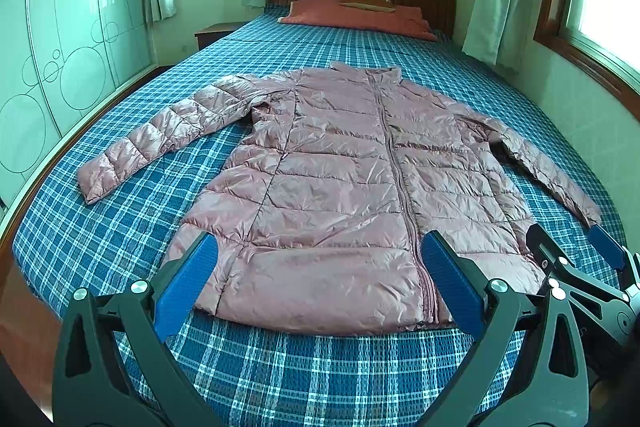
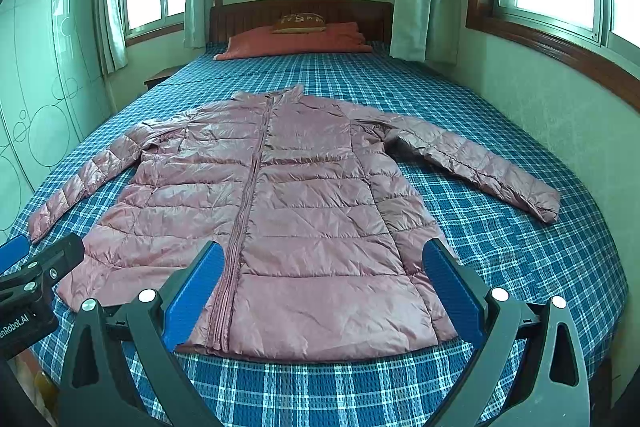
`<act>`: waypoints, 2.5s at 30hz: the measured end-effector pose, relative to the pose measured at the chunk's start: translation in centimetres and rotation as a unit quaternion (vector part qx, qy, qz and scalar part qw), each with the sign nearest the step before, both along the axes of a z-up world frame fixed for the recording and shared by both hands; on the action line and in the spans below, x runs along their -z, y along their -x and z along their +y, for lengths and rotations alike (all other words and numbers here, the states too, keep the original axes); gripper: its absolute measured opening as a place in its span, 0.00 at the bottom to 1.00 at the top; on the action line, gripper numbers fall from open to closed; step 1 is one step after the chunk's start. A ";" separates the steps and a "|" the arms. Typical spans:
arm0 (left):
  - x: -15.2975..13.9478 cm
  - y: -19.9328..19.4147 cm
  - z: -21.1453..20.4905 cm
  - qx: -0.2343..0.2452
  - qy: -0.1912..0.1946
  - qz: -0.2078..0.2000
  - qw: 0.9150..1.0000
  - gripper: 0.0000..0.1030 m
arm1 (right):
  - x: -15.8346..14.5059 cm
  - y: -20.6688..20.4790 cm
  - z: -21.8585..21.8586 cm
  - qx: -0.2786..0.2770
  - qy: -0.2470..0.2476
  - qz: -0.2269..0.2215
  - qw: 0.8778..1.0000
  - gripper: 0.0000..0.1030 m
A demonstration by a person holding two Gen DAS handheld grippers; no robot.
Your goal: Fold large clothes
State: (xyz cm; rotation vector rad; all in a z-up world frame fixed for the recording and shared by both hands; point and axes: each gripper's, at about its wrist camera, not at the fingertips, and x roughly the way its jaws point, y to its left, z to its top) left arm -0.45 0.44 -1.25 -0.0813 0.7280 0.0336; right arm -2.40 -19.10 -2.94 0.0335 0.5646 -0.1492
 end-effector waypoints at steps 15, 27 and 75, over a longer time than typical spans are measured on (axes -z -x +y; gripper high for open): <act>0.4 0.2 -0.1 0.000 -0.001 0.002 1.000 0.98 | 0.3 -0.1 0.0 0.000 -0.001 0.002 1.000 0.96; 4.6 -5.2 2.6 -0.033 0.030 0.063 0.997 0.98 | 3.7 -4.1 -3.4 0.016 -0.059 0.045 0.997 0.96; 14.4 -16.8 15.2 -0.272 0.005 0.136 0.953 0.98 | 7.5 -10.2 -37.2 0.274 -0.355 -0.145 0.882 0.12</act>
